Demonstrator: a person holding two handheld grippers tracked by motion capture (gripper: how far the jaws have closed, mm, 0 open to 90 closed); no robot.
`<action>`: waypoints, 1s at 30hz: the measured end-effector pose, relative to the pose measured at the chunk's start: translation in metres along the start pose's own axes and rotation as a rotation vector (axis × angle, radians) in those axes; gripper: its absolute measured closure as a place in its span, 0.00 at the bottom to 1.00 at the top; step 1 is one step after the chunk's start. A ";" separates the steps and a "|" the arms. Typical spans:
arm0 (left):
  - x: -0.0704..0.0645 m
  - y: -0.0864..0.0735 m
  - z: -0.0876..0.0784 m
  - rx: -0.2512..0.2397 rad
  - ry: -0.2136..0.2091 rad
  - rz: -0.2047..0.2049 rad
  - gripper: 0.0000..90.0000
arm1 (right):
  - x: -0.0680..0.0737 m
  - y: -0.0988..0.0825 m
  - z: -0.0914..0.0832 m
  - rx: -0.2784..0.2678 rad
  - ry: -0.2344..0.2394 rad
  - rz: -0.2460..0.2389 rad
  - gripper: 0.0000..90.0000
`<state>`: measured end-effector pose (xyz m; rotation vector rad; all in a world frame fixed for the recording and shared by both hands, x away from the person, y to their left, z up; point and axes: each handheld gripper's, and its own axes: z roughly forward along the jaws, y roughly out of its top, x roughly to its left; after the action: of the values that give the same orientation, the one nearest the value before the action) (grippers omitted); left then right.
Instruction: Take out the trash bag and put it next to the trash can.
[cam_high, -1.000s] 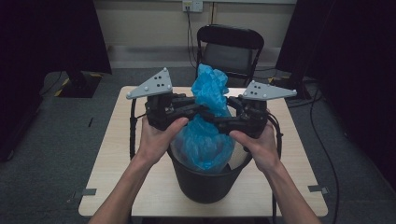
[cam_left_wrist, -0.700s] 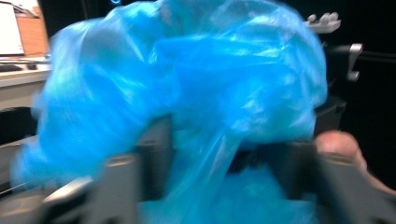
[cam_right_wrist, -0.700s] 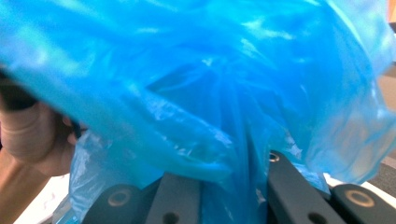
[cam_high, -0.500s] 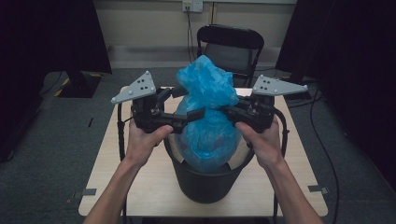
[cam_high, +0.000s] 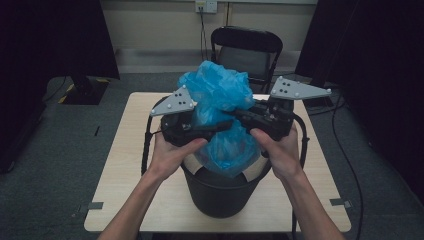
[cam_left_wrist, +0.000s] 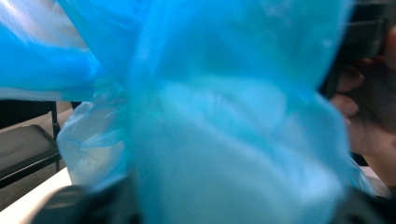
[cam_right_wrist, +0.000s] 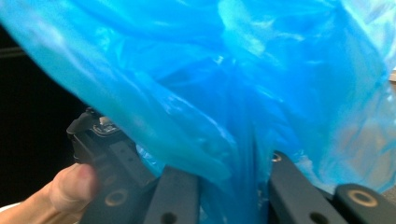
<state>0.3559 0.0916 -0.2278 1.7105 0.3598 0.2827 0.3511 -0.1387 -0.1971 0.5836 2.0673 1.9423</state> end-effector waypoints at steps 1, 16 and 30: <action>0.000 0.000 -0.001 0.000 -0.003 0.000 0.85 | 0.000 0.000 -0.002 -0.002 -0.001 -0.001 0.87; 0.010 0.013 -0.019 -0.070 -0.015 -0.059 0.92 | -0.009 -0.021 -0.005 0.087 -0.028 0.027 0.20; 0.008 0.026 -0.010 -0.115 -0.060 -0.065 0.93 | -0.012 -0.024 0.028 0.126 -0.001 0.019 0.18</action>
<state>0.3617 0.1001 -0.2005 1.5875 0.3480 0.2006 0.3715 -0.1204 -0.2243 0.6327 2.2034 1.8314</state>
